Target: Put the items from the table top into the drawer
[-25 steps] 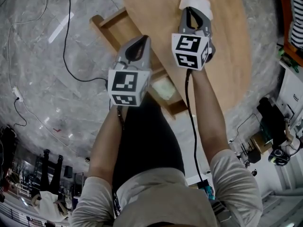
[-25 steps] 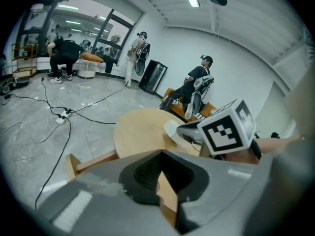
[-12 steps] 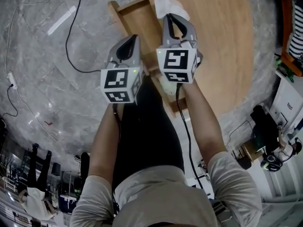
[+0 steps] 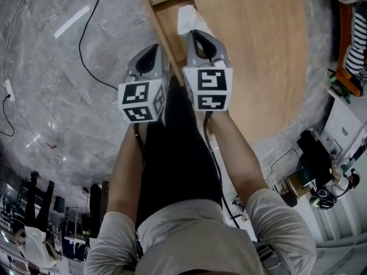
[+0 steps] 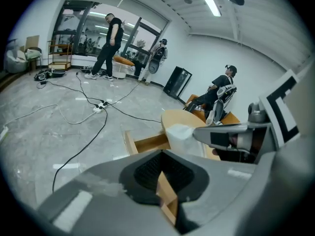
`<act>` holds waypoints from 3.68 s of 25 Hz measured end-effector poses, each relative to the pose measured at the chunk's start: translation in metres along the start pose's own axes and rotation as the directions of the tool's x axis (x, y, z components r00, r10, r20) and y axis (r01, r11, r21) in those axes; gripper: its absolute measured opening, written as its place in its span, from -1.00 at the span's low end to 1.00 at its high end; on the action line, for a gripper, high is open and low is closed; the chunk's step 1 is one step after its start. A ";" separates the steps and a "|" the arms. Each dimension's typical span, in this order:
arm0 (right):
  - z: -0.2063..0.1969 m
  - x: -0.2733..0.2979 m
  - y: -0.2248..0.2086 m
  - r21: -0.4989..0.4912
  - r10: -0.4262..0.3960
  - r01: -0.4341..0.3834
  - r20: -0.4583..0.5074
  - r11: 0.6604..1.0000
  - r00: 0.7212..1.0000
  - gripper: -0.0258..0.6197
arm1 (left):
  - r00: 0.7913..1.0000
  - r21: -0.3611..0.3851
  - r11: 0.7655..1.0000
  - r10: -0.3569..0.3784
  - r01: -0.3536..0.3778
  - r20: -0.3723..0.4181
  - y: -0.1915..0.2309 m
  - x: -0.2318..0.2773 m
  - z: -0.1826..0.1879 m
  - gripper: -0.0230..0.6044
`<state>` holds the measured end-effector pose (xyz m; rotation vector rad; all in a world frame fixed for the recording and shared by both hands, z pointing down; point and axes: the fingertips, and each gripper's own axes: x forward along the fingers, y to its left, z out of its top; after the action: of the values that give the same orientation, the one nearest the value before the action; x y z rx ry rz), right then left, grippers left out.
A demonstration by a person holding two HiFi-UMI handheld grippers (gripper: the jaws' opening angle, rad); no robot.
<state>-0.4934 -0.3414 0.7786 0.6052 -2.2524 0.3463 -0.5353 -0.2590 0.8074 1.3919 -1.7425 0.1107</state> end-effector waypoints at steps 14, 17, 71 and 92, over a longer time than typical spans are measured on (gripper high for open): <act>-0.051 0.082 -0.001 0.254 -0.024 0.043 -0.080 0.966 0.996 -0.87 | 0.997 -0.046 0.997 0.053 -0.055 -0.053 0.039 0.025 -0.013 -0.86; -0.055 0.093 -0.004 0.313 -0.012 0.043 -0.098 0.949 0.995 -0.87 | 0.996 -0.049 0.997 0.062 -0.065 -0.068 0.043 0.028 -0.012 -0.86; 0.208 -0.201 0.139 -0.189 0.244 -0.187 0.346 0.964 0.906 -0.90 | 0.958 -0.017 0.993 0.115 -0.115 0.264 -0.056 -0.249 0.167 -0.86; 0.284 -0.376 0.157 -0.195 0.173 -0.067 0.599 0.979 0.782 -0.90 | 0.857 0.181 0.982 -0.051 -0.050 0.512 -0.160 -0.375 0.252 -0.86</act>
<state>-0.5246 -0.2091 0.3012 0.5359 -2.9253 0.0097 -0.5507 -0.1779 0.3348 1.6683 -2.2183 -0.1147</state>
